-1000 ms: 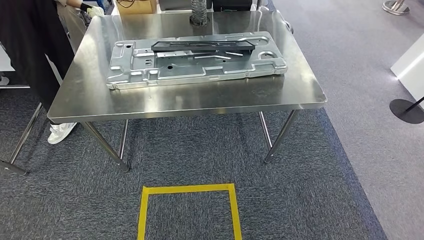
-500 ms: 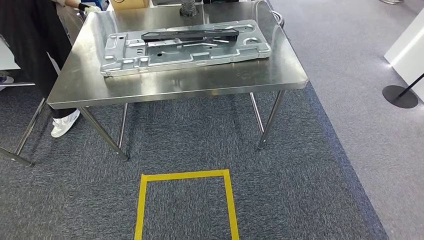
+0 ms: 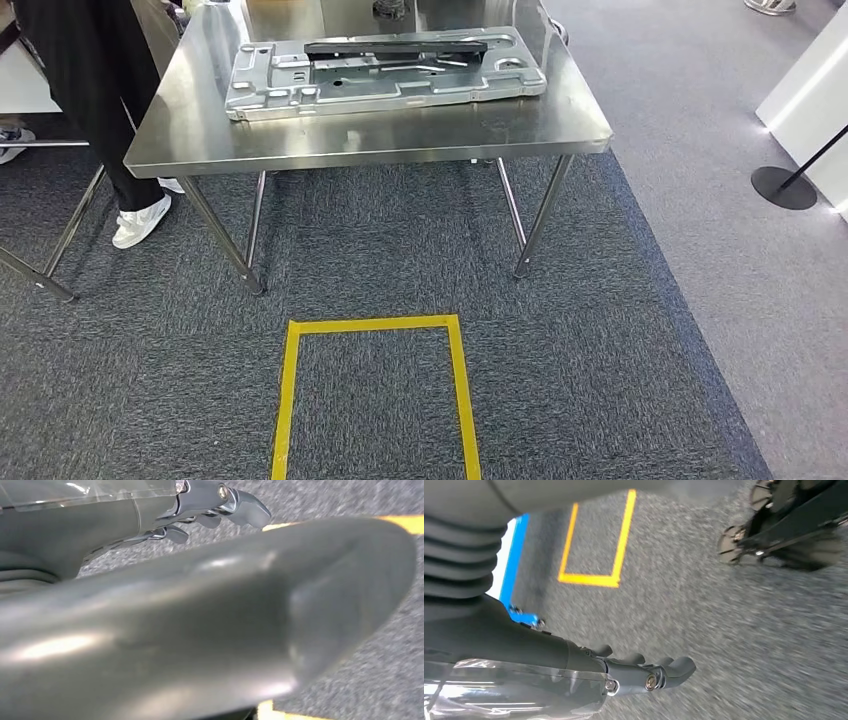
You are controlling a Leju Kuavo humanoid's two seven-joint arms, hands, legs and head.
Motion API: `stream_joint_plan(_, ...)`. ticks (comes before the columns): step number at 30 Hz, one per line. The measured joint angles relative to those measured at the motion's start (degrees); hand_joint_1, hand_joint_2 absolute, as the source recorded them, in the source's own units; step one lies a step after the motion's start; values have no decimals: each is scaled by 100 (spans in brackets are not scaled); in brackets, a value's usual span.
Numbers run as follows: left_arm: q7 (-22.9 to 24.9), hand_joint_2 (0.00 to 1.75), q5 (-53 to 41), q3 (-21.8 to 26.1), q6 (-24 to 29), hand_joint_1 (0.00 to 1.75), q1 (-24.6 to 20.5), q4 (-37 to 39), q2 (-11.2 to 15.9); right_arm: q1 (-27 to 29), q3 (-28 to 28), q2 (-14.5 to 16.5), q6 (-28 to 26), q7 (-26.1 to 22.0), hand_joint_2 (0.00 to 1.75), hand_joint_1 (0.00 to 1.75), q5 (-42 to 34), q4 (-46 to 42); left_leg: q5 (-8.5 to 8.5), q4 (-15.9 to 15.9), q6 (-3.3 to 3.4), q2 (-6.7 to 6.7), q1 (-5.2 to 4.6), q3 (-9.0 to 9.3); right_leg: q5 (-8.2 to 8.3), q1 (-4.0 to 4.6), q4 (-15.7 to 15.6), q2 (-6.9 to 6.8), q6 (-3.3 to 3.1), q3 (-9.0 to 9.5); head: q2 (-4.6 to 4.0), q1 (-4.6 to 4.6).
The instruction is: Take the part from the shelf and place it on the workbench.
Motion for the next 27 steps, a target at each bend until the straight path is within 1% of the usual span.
stream_joint_plan(1, 12, 0, -4, -1, 3, 0, -1, 0, -2, -1, -33, 0, 37, 14, 131, 0, -22, 0, 58, 27, -21, 3, 3, -98, 195, -15, -224, 0, 1, 234, 0, -1)
stream_joint_plan(2, 28, 0, -8, -2, 6, 0, -2, 0, -3, -4, -62, 1, 69, 28, 175, 0, -45, 0, 106, 61, -46, 3, 0, -177, 276, -21, -616, -1, -6, 569, 0, 0)
stream_joint_plan(3, 47, 0, -13, -5, 8, 0, -4, 0, -6, -10, -91, 1, 96, 42, 175, 0, -61, 0, 142, 104, -72, 1, -5, -235, 217, -19, -1098, -1, -28, 928, -1, 0)
stream_joint_plan(4, 65, 0, -18, -8, 10, 0, -7, 0, -8, -18, -117, 2, 120, 58, 175, 0, -74, 0, 179, 145, -105, 1, -11, -274, 88, -10, -1514, 0, -64, 1213, -1, -1)
stream_joint_plan(5, 80, 0, -21, -10, 11, 0, -11, 0, -9, -24, -139, 3, 140, 74, 175, 0, -85, 0, 214, 172, -142, 1, -15, -300, -32, 7, -1798, 2, -106, 1390, -1, 0)
stream_joint_plan(6, 93, 0, -23, -12, 11, 0, -15, 0, -10, -26, -160, 4, 154, 87, 175, 0, -92, 0, 250, 186, -181, 2, -11, -316, -90, 17, -1935, 3, -156, 1442, -1, -2)
stream_joint_plan(7, 104, 0, -26, -13, 11, 0, -16, 0, -10, -26, -183, 5, 166, 103, 175, 0, -100, 2, 279, 190, -222, 2, 0, -332, -76, 19, -1950, 0, -208, 1418, -1, -1)
stream_joint_plan(8, 111, 0, -28, -13, 11, 0, -14, 0, -10, -26, -205, 7, 170, 115, 175, 0, -108, 3, 236, 233, -255, -7, 14, -359, -39, 20, -1952, -6, -255, 1390, -1, -2)
stream_joint_plan(9, 117, 0, -30, -13, 11, 0, -8, 0, -11, -24, -226, 7, 171, 127, 175, 0, -114, 5, 99, 374, -283, -19, 28, -417, 3, 17, -1957, -14, -299, 1358, -1, -9)
stream_joint_plan(10, 121, 0, -32, -14, 10, 0, -2, 1, -13, -20, -244, 7, 171, 138, 175, 0, -119, 7, -123, 637, -305, -31, 39, -516, 45, 20, -1959, -23, -335, 1317, -1, -15)
stream_joint_plan(11, 123, 0, -35, -16, 9, 0, 3, 1, -16, -16, -258, 7, 173, 144, 175, 0, -123, 7, -391, 1011, -323, -40, 45, -644, 80, 34, -1955, -30, -358, 1268, -1, -22)
stream_joint_plan(12, 126, 0, -37, -17, 7, 0, 6, 2, -19, -9, -270, 7, 180, 153, 175, 0, -131, 7, -614, 1412, -336, -43, 47, -772, 113, 49, -1949, -33, -373, 1219, -1, -27)
stream_joint_plan(13, 126, 0, -39, -19, 5, 0, 10, 2, -21, -3, -287, 7, 195, 160, 175, 0, -142, 7, -734, 1717, -342, -44, 47, -849, 140, 65, -1939, -34, -380, 1173, -1, -27)
stream_joint_plan(14, 126, 0, -40, -19, 4, 0, 12, 2, -21, 1, -304, 7, 218, 168, 175, 0, -156, 8, -739, 1837, -338, -46, 45, -836, 160, 79, -1923, -32, -382, 1134, -1, -28)
stream_joint_plan(15, 126, 0, -40, -19, 2, 0, 13, 2, -21, 3, -326, 7, 241, 179, 175, 0, -168, 8, -637, 1722, -321, -48, 42, -707, 172, 90, -1904, -27, -380, 1106, -1, -28)
stream_joint_plan(16, 127, 0, -40, -20, 1, 0, 12, 2, -21, 4, -349, 7, 258, 189, 175, 0, -177, 9, -478, 1397, -292, -50, 38, -478, 176, 98, -1882, -24, -376, 1088, -1, -28)
stream_joint_plan(17, 128, 0, -40, -23, 1, 0, 9, 2, -19, 3, -369, 11, 268, 198, 175, 0, -181, 10, -346, 973, -251, -56, 28, -211, 175, 105, -1861, -22, -369, 1074, -1, -27)
stream_joint_plan(18, 131, 0, -42, -26, -1, 0, 6, 2, -16, -1, -386, 16, 271, 207, 175, 0, -183, 11, -253, 598, -217, -60, 17, 19, 173, 115, -1844, -20, -357, 1060, -1, -25)
stream_joint_plan(19, 137, 0, -44, -28, -2, 0, 2, 2, -15, -8, -398, 20, 270, 215, 175, 0, -185, 12, -214, 328, -191, -63, 6, 165, 173, 124, -1828, -20, -339, 1046, -1, -24)
stream_joint_plan(20, 150, 0, -46, -30, -3, 0, -2, 2, -14, -17, -406, 24, 267, 227, 175, 0, -184, 13, -225, 188, -180, -65, 3, 226, 168, 133, -1809, -19, -324, 1027, -1, -22)
stream_joint_plan(23, 243, 0, -44, -32, 2, 0, -10, 2, -16, -44, -417, 22, 229, 305, 175, 0, -152, 13, -224, 118, -186, -64, -2, 208, 180, 138, -1785, -17, -320, 980, -1, -15)
stream_joint_plan(24, 282, 44, -41, -32, 7, 0, -15, 2, -15, -51, -417, 23, 204, 346, 175, 0, -133, 13, -221, 121, -179, -64, -13, 200, 192, 131, -1791, -18, -315, 973, -1, -14)
stream_joint_plan(25, 319, 87, -36, -31, 14, 0, -21, 2, -14, -56, -417, 26, 179, 385, 175, 0, -114, 13, -218, 122, -167, -64, -21, 195, 200, 123, -1795, -18, -296, 970, -1, -15)
stream_joint_plan(26, 353, 131, -29, -31, 21, 0, -29, 2, -13, -59, -417, 29, 159, 414, 131, 0, -101, 13, -214, 123, -155, -63, -28, 190, 207, 118, -1798, -18, -285, 967, -1, -14)
stream_joint_plan(27, 368, 175, -27, -31, 25, 0, -34, 2, -13, -61, -417, 31, 149, 432, 116, 0, -96, 13, -213, 124, -150, -63, -31, 187, 212, 115, -1801, -17, -278, 965, -1, -15)
